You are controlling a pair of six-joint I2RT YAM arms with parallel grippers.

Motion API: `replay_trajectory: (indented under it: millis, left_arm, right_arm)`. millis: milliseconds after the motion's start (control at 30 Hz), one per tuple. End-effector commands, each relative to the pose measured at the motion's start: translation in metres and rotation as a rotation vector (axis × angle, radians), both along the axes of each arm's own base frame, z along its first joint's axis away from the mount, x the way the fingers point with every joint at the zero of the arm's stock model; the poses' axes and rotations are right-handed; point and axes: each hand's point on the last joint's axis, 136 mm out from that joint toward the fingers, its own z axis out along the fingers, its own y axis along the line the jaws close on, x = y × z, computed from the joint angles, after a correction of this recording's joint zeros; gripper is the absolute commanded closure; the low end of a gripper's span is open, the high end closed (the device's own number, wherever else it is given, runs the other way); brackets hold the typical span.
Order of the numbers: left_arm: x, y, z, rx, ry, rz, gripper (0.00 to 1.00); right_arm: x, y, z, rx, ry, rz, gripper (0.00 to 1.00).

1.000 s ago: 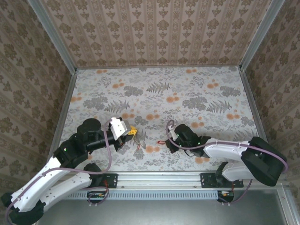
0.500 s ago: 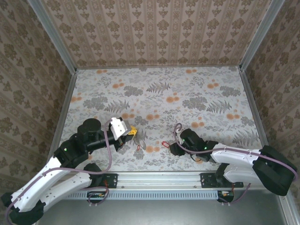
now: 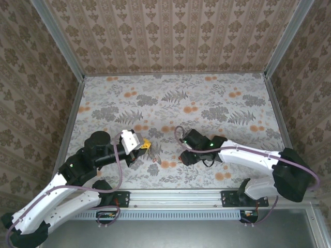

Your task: Put the keys on the keyring

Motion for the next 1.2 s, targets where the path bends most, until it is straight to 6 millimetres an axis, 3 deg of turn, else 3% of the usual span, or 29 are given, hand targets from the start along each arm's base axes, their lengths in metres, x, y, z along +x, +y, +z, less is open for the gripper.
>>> replay_trajectory:
  millis: [0, 533, 1167]
  left_arm:
    - [-0.001, 0.002, 0.012, -0.031, -0.045, 0.003, 1.0]
    - [-0.001, 0.004, 0.013, -0.029, -0.056, 0.016, 1.0]
    - [0.0, 0.004, 0.012, -0.021, -0.058, 0.021, 1.0]
  right_arm:
    - [-0.022, -0.027, -0.015, -0.236, 0.068, 0.058, 0.54]
    - [-0.006, 0.002, -0.031, -0.315, 0.024, 0.125, 0.63]
    - [0.001, 0.012, -0.044, -0.319, 0.018, 0.142, 0.74]
